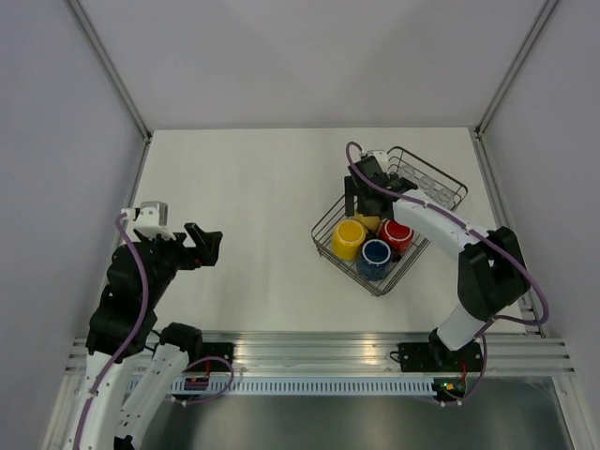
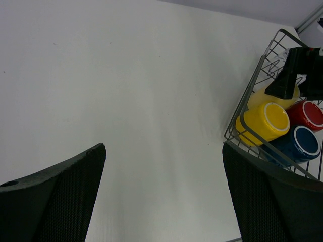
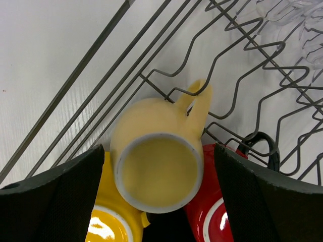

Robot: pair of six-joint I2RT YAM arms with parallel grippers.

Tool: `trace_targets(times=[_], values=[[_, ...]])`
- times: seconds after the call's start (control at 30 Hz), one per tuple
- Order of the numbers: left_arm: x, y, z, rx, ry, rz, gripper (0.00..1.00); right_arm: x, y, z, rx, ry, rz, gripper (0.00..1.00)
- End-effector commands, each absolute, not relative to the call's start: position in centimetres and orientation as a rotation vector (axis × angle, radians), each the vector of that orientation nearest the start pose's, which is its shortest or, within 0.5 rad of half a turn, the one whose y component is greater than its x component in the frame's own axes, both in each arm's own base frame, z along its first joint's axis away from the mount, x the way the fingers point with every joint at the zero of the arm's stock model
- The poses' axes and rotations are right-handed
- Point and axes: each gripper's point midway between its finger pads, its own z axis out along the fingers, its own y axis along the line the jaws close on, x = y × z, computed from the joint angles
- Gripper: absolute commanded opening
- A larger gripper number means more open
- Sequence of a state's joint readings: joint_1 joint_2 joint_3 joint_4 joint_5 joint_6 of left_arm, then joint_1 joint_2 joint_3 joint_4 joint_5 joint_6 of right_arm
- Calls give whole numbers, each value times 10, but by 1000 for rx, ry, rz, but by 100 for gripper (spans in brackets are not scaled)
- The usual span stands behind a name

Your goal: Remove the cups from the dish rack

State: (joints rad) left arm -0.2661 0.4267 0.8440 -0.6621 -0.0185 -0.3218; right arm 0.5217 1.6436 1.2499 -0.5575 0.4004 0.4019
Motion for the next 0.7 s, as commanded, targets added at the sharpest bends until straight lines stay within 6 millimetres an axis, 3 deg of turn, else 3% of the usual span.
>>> trace_targets(times=[0.0,0.2,0.43,0.53,0.67], values=[[207,-70,286,-28,1798,-408,100,387,160,121,53,2381,-67,92],[206,-70,286,-27,1796,-410,99,388,160,105,52,2401,-90,88],[206,-71,286,-24,1798,-412,100,387,161,99,55,2405,-86,76],[206,-70,286,-25,1795,-411,100,386,159,101,60,2397,-84,66],[206,-71,286,-24,1795,-412,100,387,158,114,66,2361,-76,41]])
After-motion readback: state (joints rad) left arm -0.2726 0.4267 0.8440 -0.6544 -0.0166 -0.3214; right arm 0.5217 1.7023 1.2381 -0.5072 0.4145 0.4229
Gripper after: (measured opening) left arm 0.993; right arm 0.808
